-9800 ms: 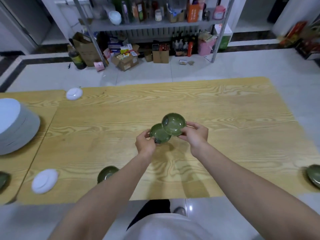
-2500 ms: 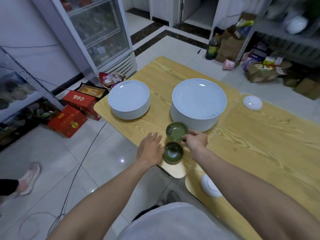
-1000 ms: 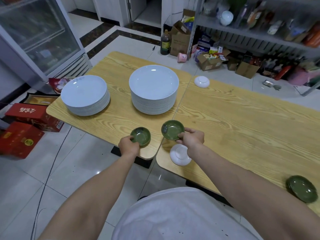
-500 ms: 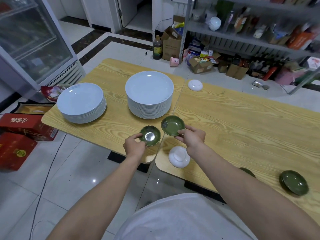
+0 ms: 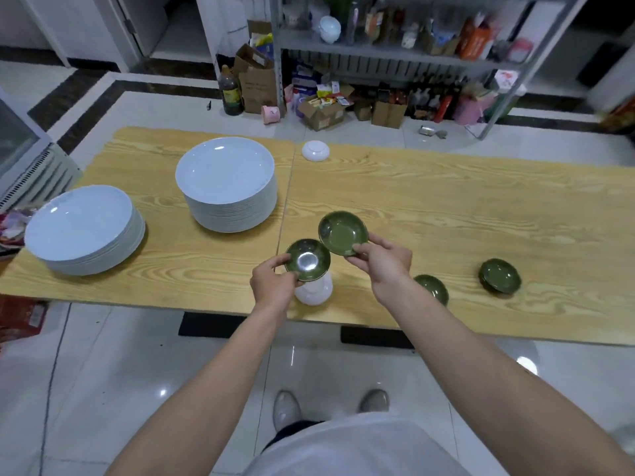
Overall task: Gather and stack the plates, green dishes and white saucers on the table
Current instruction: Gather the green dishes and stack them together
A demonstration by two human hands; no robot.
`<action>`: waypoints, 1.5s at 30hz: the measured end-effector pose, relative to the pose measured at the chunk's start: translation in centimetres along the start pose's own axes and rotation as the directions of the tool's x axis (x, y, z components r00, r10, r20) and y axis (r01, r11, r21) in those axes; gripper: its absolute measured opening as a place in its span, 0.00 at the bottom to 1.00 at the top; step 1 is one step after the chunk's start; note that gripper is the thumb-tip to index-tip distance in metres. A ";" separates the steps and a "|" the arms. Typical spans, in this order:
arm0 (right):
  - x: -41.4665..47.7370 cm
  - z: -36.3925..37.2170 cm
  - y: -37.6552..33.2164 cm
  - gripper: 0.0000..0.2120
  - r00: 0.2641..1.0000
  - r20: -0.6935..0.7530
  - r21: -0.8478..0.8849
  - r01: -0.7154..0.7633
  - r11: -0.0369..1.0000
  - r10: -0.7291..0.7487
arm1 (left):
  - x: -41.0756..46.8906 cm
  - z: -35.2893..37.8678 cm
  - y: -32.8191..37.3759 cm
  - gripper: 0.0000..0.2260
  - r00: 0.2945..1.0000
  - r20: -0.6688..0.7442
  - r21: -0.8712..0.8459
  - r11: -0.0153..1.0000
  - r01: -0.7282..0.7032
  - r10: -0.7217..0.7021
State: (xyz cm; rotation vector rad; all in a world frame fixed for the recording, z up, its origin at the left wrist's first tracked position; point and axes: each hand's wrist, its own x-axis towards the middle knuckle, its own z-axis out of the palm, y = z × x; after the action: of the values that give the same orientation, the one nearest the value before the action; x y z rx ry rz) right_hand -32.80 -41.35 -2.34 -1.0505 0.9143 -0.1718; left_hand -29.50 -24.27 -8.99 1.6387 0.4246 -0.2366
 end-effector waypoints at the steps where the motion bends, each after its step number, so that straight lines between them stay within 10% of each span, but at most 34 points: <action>1: -0.2 -1.0 -0.4 0.15 1.000 -0.013 0.018 0.012 1.000 -0.011 | -0.7 0.7 0.2 0.22 1.000 0.010 0.003 1.000 -0.008 0.008; 24: 2.6 -28.3 -8.7 0.18 0.994 -0.110 0.119 0.025 0.993 -0.012 | -16.2 25.1 -1.5 0.18 0.984 0.176 -0.003 1.000 -0.014 0.015; 45: 14.1 -34.5 -12.1 0.19 0.954 -0.298 0.180 0.015 0.983 0.040 | -9.9 39.3 -5.5 0.22 0.939 0.334 0.172 0.985 0.016 -0.074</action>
State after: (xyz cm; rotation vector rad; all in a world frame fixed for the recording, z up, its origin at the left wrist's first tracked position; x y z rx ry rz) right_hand -45.23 -78.20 -6.78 -0.8615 1.1573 -0.4059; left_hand -37.02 -64.05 -14.64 1.7114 0.1812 -0.5948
